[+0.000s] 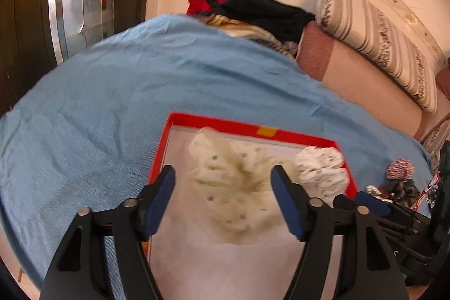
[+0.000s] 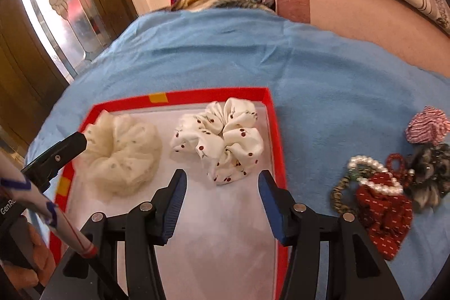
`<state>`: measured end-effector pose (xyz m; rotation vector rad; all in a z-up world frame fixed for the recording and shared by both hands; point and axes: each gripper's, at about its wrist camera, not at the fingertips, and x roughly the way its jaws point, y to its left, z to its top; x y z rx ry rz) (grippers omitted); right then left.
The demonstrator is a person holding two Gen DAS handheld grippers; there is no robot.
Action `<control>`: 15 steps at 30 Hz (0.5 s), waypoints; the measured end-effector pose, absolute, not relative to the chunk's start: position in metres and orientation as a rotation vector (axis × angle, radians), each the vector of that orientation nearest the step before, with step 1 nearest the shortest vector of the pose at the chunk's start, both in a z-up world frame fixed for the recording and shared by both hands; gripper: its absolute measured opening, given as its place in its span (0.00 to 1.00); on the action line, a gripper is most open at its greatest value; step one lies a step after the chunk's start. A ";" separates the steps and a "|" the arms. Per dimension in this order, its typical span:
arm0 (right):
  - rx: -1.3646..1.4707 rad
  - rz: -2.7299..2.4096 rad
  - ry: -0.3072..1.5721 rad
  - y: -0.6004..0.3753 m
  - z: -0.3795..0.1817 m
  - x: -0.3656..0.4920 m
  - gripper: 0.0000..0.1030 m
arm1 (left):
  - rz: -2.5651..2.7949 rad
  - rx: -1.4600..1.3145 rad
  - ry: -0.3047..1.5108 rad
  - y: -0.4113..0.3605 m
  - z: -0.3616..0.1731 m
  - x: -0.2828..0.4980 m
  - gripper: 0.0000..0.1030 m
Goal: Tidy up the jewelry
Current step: 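Lower both scrunchies into the box and open both grippers, then move both tools back toward the remaining scrunchies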
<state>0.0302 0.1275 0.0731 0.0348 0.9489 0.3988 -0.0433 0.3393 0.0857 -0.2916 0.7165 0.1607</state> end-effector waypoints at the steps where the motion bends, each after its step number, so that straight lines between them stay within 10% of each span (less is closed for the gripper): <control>1: 0.044 0.402 0.940 0.124 0.079 0.027 0.56 | 0.157 -0.285 0.705 0.335 0.093 -0.047 0.71; 15: 0.173 0.480 0.872 0.051 0.115 -0.041 0.58 | 0.105 -0.260 0.663 0.278 0.136 -0.090 0.74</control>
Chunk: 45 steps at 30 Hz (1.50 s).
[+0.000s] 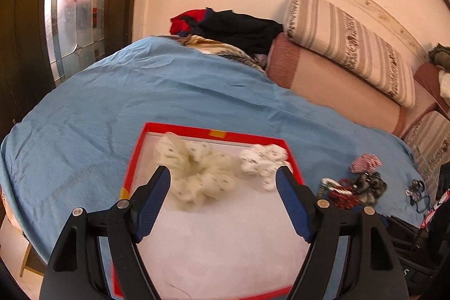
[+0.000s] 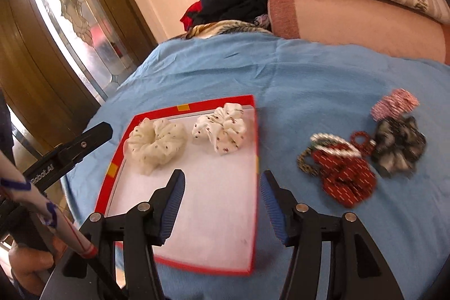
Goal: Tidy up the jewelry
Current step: 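Move both tools back toward the remaining scrunchies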
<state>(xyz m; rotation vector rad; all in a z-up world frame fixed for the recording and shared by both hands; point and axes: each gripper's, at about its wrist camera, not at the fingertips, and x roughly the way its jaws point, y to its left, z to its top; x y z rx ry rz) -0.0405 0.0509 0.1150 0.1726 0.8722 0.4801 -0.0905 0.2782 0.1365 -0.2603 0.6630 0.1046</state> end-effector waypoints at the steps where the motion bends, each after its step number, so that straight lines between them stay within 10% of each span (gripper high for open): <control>1: 0.182 0.480 0.867 0.044 0.116 -0.046 0.58 | 0.092 -0.251 0.665 0.270 0.138 -0.093 0.74; 25: 0.404 0.204 0.813 -0.167 0.072 -0.082 0.60 | -0.207 0.059 0.802 0.057 0.097 -0.100 0.75; 45: 0.351 0.131 0.813 -0.196 0.079 0.002 0.60 | -0.224 -0.042 0.846 0.067 0.062 -0.022 0.75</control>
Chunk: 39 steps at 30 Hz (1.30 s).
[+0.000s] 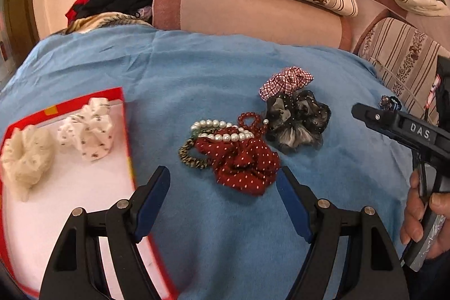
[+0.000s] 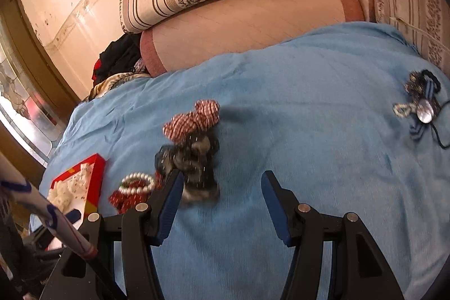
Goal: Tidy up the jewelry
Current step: 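Move both tools back toward the remaining scrunchies, then grasp the black sheer scrunchie with right gripper while left grasps dark red polka-dot scrunchie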
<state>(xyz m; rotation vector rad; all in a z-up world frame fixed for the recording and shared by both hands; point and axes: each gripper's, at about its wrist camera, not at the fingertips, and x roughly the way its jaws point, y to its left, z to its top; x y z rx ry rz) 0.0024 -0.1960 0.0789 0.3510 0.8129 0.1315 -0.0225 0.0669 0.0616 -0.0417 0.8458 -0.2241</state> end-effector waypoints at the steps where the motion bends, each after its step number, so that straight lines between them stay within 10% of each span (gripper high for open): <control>1: 0.359 0.135 0.811 -0.196 0.074 0.006 0.60 | -0.226 -0.047 0.852 0.066 0.057 -0.019 0.75; 9: 0.361 0.196 0.836 -0.187 0.044 0.029 0.60 | -0.213 -0.050 0.900 0.051 0.027 0.012 0.72; 13: 0.317 0.238 0.858 -0.166 0.034 0.044 0.59 | -0.204 -0.002 0.897 0.041 0.019 0.022 0.32; 15: 0.322 0.266 0.875 -0.163 0.029 0.048 0.13 | -0.198 0.006 0.889 0.039 0.017 0.024 0.22; 17: 0.333 0.274 0.877 -0.163 0.028 0.047 0.11 | -0.205 -0.001 0.878 0.039 0.019 0.023 0.15; 28: 0.371 0.296 0.708 -0.193 0.096 -0.012 0.10 | -0.325 -0.013 0.735 0.035 0.062 -0.014 0.13; 39: 0.308 0.253 0.930 -0.183 0.061 -0.036 0.15 | -0.386 0.035 0.825 0.029 0.044 -0.036 0.13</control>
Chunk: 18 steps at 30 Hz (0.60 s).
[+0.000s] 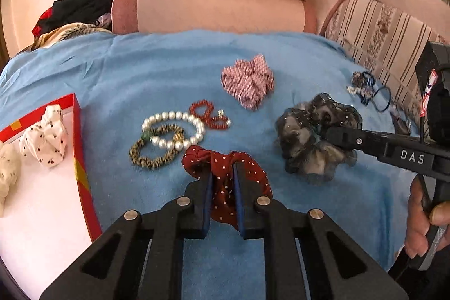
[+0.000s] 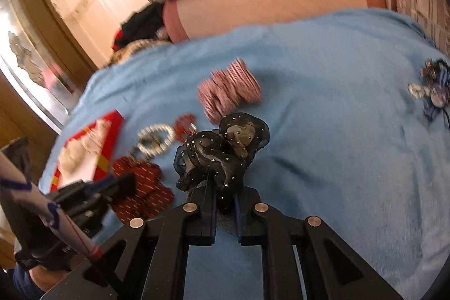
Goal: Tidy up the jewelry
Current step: 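Carry both held scrunchies over the red-rimmed white box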
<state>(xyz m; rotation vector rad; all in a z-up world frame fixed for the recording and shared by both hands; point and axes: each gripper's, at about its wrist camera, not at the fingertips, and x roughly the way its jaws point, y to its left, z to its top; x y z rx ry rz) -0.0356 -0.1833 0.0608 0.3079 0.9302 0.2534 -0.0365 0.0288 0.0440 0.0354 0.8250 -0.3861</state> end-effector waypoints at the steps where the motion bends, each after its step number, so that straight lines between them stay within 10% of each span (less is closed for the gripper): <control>1: 0.313 0.233 0.940 -0.187 0.058 -0.036 0.16 | -0.378 0.034 0.840 0.030 0.041 -0.036 0.13; 7: 0.306 0.187 0.945 -0.192 0.056 -0.035 0.47 | -0.346 0.048 0.866 0.033 0.033 -0.035 0.45; 13: 0.301 0.170 0.960 -0.185 0.050 -0.029 0.54 | -0.341 0.067 0.889 0.031 0.024 -0.032 0.48; 15: 0.299 0.173 0.974 -0.182 0.045 -0.025 0.13 | -0.348 0.068 0.897 0.028 0.021 -0.031 0.35; 18: 0.304 0.173 0.979 -0.182 0.044 -0.025 0.11 | -0.352 0.090 0.883 0.026 0.021 -0.033 0.16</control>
